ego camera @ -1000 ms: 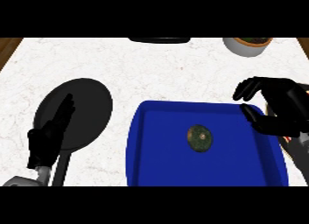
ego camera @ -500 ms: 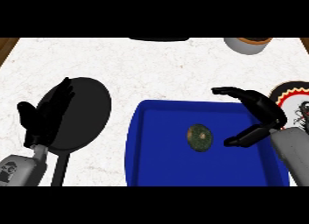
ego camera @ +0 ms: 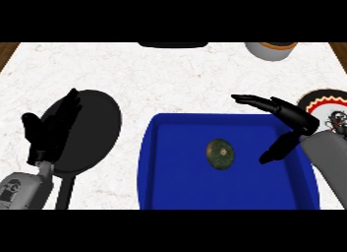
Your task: Pick the squash from the tray and place it in the plate
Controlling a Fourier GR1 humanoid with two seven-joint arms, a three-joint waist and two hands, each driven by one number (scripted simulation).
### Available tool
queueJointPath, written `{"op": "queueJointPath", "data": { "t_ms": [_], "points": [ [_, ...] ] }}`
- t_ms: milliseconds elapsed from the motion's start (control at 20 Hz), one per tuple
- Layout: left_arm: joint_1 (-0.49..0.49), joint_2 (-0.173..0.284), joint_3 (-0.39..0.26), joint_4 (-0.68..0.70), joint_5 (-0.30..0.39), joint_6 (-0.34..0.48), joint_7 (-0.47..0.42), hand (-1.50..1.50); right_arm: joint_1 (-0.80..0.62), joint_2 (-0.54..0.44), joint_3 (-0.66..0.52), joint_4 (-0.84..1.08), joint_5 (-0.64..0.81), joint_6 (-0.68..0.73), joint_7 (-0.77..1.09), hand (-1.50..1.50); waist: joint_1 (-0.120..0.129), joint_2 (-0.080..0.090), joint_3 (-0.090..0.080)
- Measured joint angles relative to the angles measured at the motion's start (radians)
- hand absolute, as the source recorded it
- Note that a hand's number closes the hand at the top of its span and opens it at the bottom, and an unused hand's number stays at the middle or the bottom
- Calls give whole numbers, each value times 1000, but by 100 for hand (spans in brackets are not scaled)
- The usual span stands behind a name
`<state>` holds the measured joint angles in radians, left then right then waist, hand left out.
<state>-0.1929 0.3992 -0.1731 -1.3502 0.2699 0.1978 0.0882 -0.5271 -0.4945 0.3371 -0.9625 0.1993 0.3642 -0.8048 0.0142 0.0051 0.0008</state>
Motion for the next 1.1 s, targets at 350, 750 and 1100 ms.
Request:
{"op": "queueJointPath", "data": {
  "t_ms": [350,750,1100],
  "points": [
    [5,-11,27,-16,-17,-7,22,0,-24,7,78,-45,113,27,75,-150,-7,-5,-1],
    [1,-22,59,-14,-38,-34,37,0,-25,18,125,-102,288,4,138,-150,-12,-5,-1],
    [5,-52,74,-31,-73,-41,52,0,-8,39,138,-143,422,23,201,-150,-12,-6,-1]
  ]
}}
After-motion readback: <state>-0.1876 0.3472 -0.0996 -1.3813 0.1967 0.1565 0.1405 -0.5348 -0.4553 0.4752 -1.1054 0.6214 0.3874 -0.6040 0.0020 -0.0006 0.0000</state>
